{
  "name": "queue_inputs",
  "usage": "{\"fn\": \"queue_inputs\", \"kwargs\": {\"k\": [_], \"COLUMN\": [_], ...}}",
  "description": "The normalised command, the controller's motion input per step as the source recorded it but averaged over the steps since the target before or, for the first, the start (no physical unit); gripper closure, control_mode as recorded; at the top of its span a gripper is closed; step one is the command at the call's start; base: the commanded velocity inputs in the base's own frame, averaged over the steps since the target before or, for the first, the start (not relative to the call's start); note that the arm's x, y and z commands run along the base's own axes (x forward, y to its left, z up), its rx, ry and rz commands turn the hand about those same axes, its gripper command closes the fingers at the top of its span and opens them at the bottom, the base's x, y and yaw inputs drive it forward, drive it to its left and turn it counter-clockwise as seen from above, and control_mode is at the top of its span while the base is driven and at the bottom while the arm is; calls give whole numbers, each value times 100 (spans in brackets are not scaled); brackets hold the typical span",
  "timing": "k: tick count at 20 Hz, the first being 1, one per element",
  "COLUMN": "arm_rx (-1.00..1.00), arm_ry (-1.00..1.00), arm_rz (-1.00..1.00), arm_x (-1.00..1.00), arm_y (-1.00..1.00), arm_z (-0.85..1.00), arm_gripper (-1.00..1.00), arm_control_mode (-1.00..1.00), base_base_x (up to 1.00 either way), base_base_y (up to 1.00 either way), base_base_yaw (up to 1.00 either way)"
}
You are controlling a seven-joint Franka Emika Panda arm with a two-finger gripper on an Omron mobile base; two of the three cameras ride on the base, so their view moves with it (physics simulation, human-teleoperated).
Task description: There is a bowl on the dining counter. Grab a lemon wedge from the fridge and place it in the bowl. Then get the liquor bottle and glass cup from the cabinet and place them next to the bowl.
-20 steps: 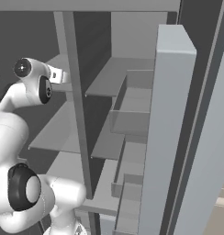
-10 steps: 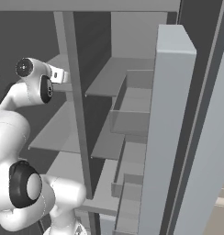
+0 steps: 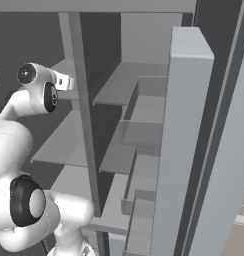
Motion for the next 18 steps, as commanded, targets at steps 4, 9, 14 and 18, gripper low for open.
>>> {"fn": "queue_inputs", "kwargs": {"k": [4, 9, 14, 18], "arm_rx": [0, 0, 0, 0], "arm_ry": [-8, -14, -1, 0], "arm_rz": [0, 0, 0, 3], "arm_x": [-19, -45, -26, -24], "arm_y": [0, 0, -7, -17], "arm_z": [0, 15, 44, 35], "arm_gripper": [100, 100, 100, 100], "arm_control_mode": [-100, -100, -100, -100], "base_base_x": [0, 0, 0, 0], "base_base_y": [0, 0, 0, 0], "base_base_yaw": [0, 0, 0, 0]}}
